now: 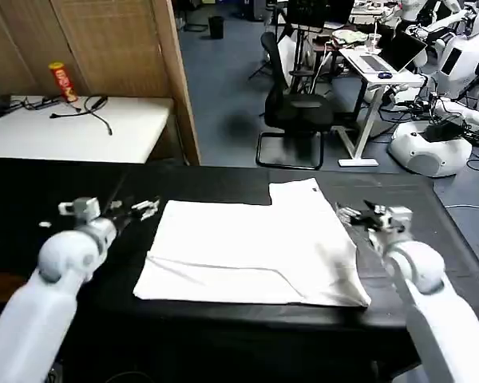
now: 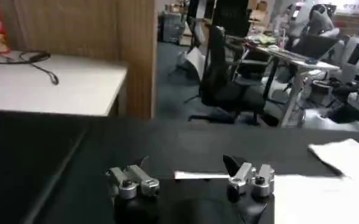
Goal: Fold and organize the clothes.
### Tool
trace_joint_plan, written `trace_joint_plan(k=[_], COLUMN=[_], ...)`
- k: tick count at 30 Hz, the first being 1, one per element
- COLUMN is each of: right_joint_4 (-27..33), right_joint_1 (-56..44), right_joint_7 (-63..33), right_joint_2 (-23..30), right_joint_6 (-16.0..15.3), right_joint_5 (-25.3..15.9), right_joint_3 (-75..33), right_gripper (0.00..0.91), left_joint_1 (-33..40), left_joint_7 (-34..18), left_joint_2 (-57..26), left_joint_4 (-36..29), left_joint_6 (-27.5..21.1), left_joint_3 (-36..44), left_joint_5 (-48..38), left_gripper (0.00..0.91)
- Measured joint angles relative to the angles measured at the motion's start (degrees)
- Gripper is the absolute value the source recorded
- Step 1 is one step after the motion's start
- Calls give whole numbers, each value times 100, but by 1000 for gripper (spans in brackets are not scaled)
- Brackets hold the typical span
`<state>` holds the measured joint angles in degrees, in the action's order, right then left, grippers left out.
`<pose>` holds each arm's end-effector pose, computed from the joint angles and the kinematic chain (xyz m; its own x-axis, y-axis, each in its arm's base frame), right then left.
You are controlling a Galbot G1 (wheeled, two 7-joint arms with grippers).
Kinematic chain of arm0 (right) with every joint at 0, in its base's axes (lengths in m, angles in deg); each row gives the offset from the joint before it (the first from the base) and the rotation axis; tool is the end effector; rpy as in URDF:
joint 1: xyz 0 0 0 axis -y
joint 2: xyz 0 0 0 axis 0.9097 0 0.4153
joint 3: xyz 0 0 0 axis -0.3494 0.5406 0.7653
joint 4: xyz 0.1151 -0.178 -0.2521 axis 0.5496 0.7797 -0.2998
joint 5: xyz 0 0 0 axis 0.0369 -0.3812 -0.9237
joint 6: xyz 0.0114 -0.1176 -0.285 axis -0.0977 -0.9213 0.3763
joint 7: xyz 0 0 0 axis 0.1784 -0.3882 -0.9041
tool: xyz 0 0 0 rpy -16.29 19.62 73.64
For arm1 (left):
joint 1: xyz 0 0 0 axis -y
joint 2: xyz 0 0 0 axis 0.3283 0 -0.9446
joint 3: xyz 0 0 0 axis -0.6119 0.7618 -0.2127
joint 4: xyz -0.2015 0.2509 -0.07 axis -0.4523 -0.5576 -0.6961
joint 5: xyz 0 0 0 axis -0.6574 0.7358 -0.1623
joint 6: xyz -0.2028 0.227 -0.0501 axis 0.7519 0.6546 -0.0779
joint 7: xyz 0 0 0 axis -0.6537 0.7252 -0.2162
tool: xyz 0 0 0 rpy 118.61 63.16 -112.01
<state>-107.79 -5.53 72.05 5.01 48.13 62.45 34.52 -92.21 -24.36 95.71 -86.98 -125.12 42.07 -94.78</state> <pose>0.3958 -0.1053 -0.2269 -0.9062 -0.0449 0.4205 -0.0423 0.9990 0.0155 0.3768 0.1333 -0.1995 -0.8729 0.1617 0.4603 0.1286 0.9864 -0.1026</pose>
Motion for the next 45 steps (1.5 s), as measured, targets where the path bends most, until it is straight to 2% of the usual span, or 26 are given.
trace_joint_plan(k=[4,9,15,17,18,19,20,21,22,23,24,26,33,40,45], right_joint_4=[764,1440,1871,1930,1938,1944,1949,1956,1969,1987,1999,2009,1944,1736,1256], right_joint_1=[513,972,1186,1211,1215,1215,1215,1215,1218,1221,1224,1224,1114,955,716], right_joint_7=[45,125,145,134,128,117,111,110,106,99,98,97,110,472,673], right_joint_2=[199,434,676,729,760,782,798,807,816,828,838,852,871,740,488], right_joint_6=[-21,-13,-9,-39,-66,-89,-102,-112,-118,-124,-124,-125,-80,432,648], right_joint_5=[-10,-186,-260,-271,-271,-270,-271,-272,-272,-273,-274,-274,-273,-410,-266], right_joint_3=[306,514,649,657,661,660,659,659,658,653,648,632,569,467,339], right_gripper=[878,878,878,848,751,722,663,614,468,390,195,88,39,20,10], left_joint_1=[495,771,940,999,1026,1057,1080,1112,1143,1154,1162,1163,1124,1003,870], left_joint_7=[229,389,556,612,635,636,638,647,666,689,700,748,780,758,628], left_joint_2=[168,331,494,543,558,582,607,628,637,640,644,653,689,664,607], left_joint_4=[734,1328,1784,1886,1935,2009,2063,2127,2196,2224,2244,2250,2203,1961,1673], left_joint_6=[-147,-92,27,87,130,212,257,267,270,273,279,304,301,324,341], left_joint_3=[406,622,760,797,817,841,854,857,859,863,875,887,903,823,633], left_joint_5=[68,267,389,494,548,604,619,616,607,601,599,589,579,600,588], left_gripper=[878,878,878,878,790,712,273,273,39,0,0,0,0,0,0])
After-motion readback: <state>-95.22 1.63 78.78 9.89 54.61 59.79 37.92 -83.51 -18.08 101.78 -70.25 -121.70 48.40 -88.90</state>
